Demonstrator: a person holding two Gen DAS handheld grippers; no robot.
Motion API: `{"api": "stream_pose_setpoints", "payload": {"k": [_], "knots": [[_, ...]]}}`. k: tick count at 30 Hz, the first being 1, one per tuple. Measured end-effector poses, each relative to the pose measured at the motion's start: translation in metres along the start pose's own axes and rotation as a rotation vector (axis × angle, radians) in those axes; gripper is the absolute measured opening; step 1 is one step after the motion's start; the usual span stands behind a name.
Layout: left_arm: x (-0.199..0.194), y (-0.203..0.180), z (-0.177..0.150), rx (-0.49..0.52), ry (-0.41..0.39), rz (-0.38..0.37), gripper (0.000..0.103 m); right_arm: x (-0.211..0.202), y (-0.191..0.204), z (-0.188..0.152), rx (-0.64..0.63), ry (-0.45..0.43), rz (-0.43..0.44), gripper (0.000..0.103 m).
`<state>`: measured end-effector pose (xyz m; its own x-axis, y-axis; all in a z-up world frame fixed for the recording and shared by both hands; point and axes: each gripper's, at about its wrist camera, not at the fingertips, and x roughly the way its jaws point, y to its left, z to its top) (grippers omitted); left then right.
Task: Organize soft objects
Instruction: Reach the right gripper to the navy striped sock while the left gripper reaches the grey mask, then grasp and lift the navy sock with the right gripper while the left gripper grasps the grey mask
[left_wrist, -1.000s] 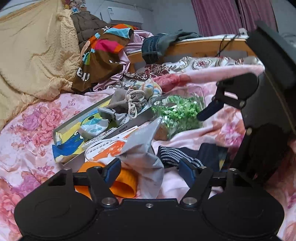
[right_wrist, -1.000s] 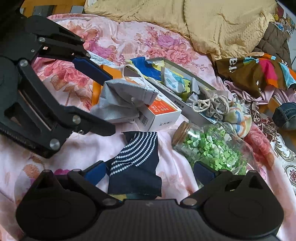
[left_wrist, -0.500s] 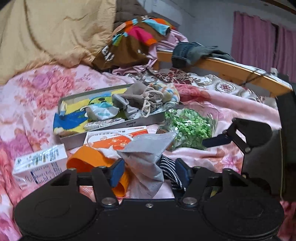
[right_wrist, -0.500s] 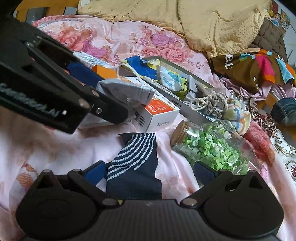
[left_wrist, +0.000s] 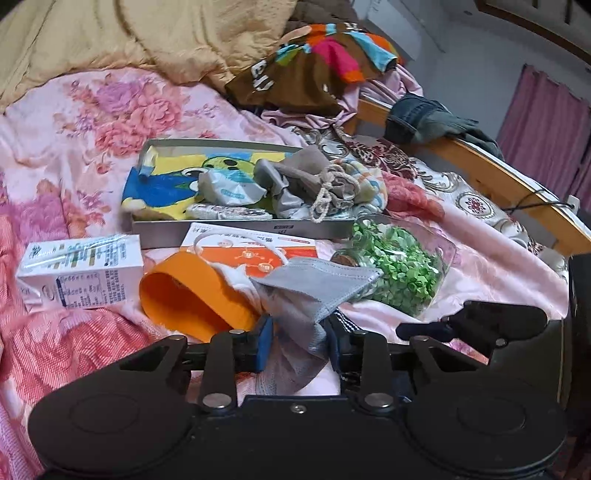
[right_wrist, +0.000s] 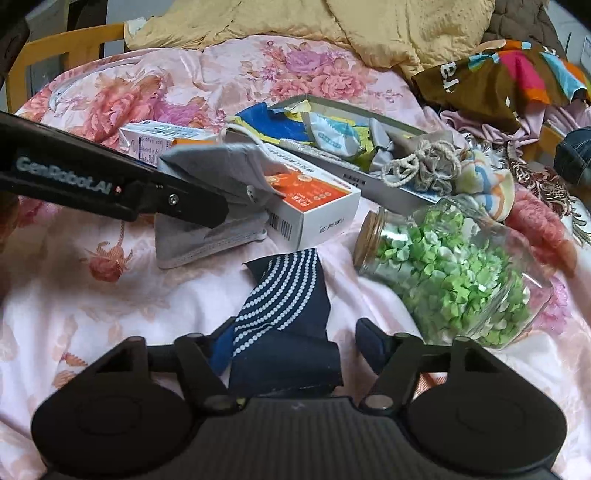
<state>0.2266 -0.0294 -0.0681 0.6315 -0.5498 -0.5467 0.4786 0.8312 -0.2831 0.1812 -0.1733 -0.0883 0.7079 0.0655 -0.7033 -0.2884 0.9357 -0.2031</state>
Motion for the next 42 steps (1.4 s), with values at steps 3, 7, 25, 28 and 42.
{"api": "stream_pose_setpoints", "payload": {"k": [3, 7, 25, 28, 42], "knots": [[0.002, 0.002, -0.001, -0.010, 0.024, 0.038, 0.033, 0.000, 0.003, 0.000, -0.010, 0.006, 0.013, 0.058], [0.001, 0.005, -0.002, -0.037, 0.026, 0.034, 0.033, 0.000, 0.005, 0.000, 0.006, 0.015, 0.044, 0.044], [-0.026, -0.021, -0.024, -0.095, -0.026, 0.059, 0.012, -0.026, -0.001, 0.002, 0.107, -0.034, 0.118, 0.013], [-0.039, -0.024, -0.035, -0.157, -0.052, 0.056, 0.012, -0.035, -0.001, 0.002, 0.108, -0.066, 0.119, 0.012], [-0.063, -0.050, -0.033, -0.130, -0.084, 0.091, 0.012, -0.064, -0.021, 0.005, 0.201, -0.210, 0.075, 0.012]]}}
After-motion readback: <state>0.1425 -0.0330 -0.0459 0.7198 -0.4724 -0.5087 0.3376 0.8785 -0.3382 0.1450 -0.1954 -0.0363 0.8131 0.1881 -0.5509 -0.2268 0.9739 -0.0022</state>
